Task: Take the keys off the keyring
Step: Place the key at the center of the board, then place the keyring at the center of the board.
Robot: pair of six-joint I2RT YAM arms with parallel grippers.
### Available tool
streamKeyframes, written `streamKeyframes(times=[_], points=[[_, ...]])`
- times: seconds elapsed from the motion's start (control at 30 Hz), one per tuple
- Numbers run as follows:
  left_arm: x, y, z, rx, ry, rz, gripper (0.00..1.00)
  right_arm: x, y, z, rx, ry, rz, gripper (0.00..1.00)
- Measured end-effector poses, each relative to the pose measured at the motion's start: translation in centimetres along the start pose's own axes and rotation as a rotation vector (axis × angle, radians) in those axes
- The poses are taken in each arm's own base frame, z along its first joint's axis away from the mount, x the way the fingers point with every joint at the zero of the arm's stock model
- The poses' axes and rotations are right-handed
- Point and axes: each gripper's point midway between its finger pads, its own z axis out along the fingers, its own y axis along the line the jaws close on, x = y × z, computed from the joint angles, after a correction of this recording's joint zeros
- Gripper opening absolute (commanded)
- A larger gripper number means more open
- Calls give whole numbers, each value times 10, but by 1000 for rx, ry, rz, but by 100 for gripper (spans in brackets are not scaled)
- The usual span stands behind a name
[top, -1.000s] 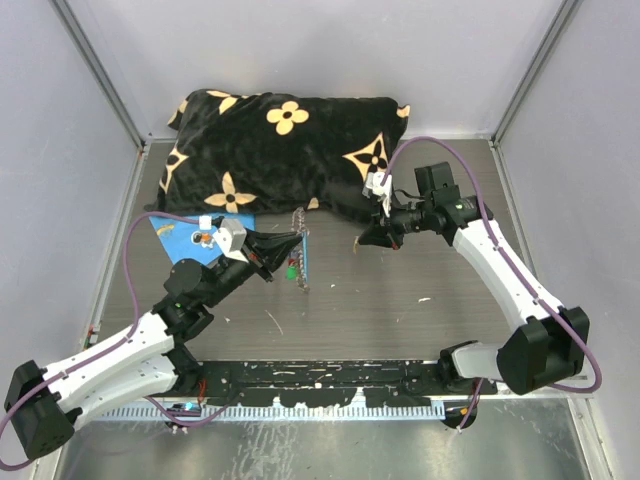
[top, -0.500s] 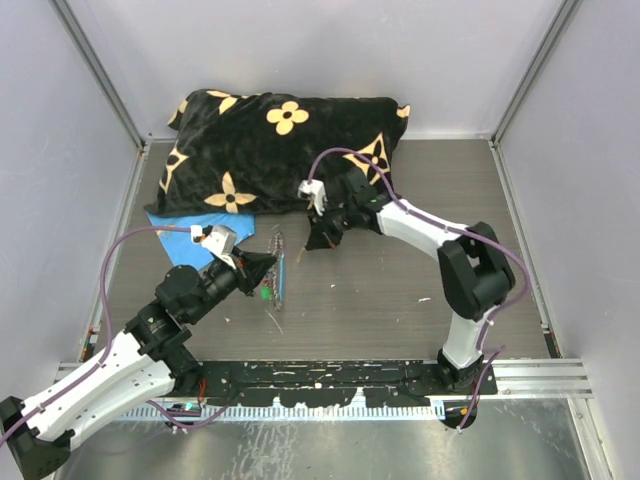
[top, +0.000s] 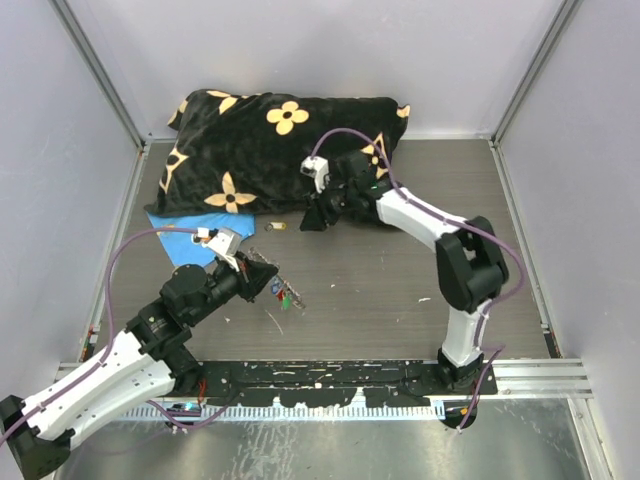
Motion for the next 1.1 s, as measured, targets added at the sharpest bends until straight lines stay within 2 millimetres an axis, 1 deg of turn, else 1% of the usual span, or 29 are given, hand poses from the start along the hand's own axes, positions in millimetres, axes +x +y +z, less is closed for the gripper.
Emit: streamKeyframes(times=[0.07,0.13,0.2,0.23,0.27,0.33,0.4,0.43,0.47,0.53,0.6,0.7,0.8,0.93,1.0,1.1], points=[[4,0,3,0,19,-9,0,-10,6,-26,-1,-37,-24,47],[10,0,7,-2,45,-18,0,-26,14,-60,-2,-101,-71,48],[17,1,11,-4,72,-25,0,-43,22,-102,2,-188,-127,52],[20,0,14,-3,87,-32,0,-51,27,-126,8,-240,-161,57],[24,0,17,-3,101,-40,0,-57,31,-150,17,-291,-195,60],[30,-1,22,-1,128,-54,0,-59,39,-189,36,-370,-262,61],[36,-2,29,-3,162,-74,0,-55,45,-214,37,-410,-300,63],[38,-3,33,-5,181,-85,0,-51,49,-221,25,-423,-315,63],[40,-3,36,-6,195,-96,0,-47,53,-224,6,-428,-322,63],[40,-7,44,-10,227,-121,0,-36,56,-224,-32,-426,-315,63],[38,-11,51,-20,259,-151,0,-23,56,-221,-60,-416,-285,63],[33,-18,61,-24,285,-207,0,-12,53,-221,-76,-410,-254,63],[34,-25,68,-14,316,-267,0,-6,50,-222,-79,-411,-235,63],[51,-31,81,-13,399,-339,0,-4,41,-228,-52,-422,-224,63],[58,-35,92,-7,445,-365,0,-3,36,-232,-33,-430,-217,63],[60,-43,116,2,494,-389,0,0,26,-241,6,-447,-197,63]])
